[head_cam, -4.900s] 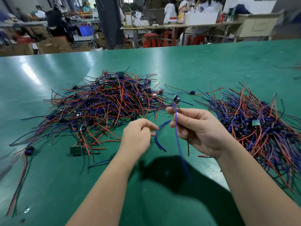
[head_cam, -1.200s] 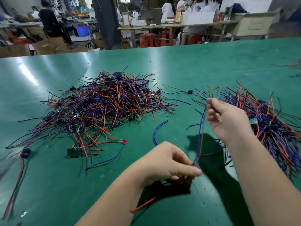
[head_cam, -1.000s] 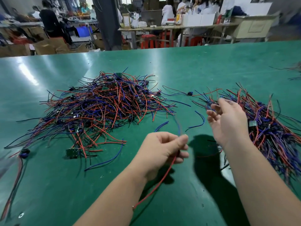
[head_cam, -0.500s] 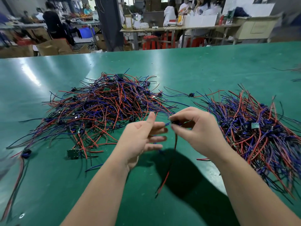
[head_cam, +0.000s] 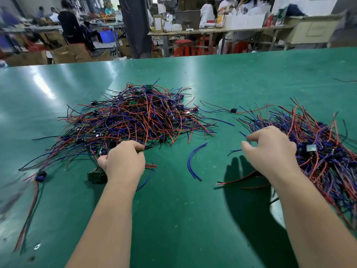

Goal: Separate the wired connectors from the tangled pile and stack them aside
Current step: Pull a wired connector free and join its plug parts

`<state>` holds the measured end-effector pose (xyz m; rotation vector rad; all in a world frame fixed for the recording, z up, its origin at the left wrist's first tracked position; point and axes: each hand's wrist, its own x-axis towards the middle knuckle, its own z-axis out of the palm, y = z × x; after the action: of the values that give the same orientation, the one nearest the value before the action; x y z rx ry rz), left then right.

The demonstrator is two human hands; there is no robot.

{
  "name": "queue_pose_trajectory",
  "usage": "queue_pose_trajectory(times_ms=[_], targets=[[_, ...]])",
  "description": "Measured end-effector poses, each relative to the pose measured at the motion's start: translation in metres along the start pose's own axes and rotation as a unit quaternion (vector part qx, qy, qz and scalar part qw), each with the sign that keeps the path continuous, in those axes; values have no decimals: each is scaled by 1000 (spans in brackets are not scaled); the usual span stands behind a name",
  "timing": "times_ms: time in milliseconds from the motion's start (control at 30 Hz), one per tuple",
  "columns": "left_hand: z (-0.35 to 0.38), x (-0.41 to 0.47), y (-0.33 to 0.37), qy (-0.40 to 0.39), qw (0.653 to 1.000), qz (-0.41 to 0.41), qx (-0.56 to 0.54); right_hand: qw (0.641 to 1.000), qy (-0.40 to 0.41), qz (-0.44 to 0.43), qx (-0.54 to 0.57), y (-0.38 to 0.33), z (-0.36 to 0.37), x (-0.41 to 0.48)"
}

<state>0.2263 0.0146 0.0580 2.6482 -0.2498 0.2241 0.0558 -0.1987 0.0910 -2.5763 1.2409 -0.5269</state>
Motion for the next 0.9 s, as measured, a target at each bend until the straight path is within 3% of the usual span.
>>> queue_pose_trajectory(times_ms=[100, 167, 233, 300, 333, 367, 467, 533, 600, 700, 800, 900], targets=[[-2, 0, 1, 47, 994, 19, -101, 999, -14, -25, 37, -5, 6, -4], [-3, -1, 7, 62, 964, 0, -258, 996, -13, -46, 75, -8, 8, -6], [-7, -3, 17, 79, 883, -52, -460, 990, -13, -66, 127, -11, 11, -7], [-21, -6, 26, 90, 756, -66, -645, 975, -32, -63, 212, -16, 14, -10], [-29, -9, 28, 91, 711, -32, -696, 954, -60, -48, 289, -20, 15, -12], [-36, -14, 31, 81, 690, 29, -719, 915, -105, -23, 390, -25, 14, -15], [-42, -40, 45, -29, 689, 226, -688, 715, -281, 49, 638, -39, 12, -21], [-35, -60, 58, -147, 700, 300, -631, 642, -336, 65, 686, -42, 12, -22], [-26, -76, 68, -232, 717, 354, -554, 637, -340, 40, 691, -41, 13, -23], [-21, -82, 70, -310, 726, 380, -482, 673, -319, 17, 667, -36, 10, -25], [-20, -80, 68, -401, 713, 331, -471, 634, -304, 29, 710, -33, 6, -22], [-17, -75, 72, -392, 778, 198, -448, 599, -253, 31, 759, -31, -2, -17]])
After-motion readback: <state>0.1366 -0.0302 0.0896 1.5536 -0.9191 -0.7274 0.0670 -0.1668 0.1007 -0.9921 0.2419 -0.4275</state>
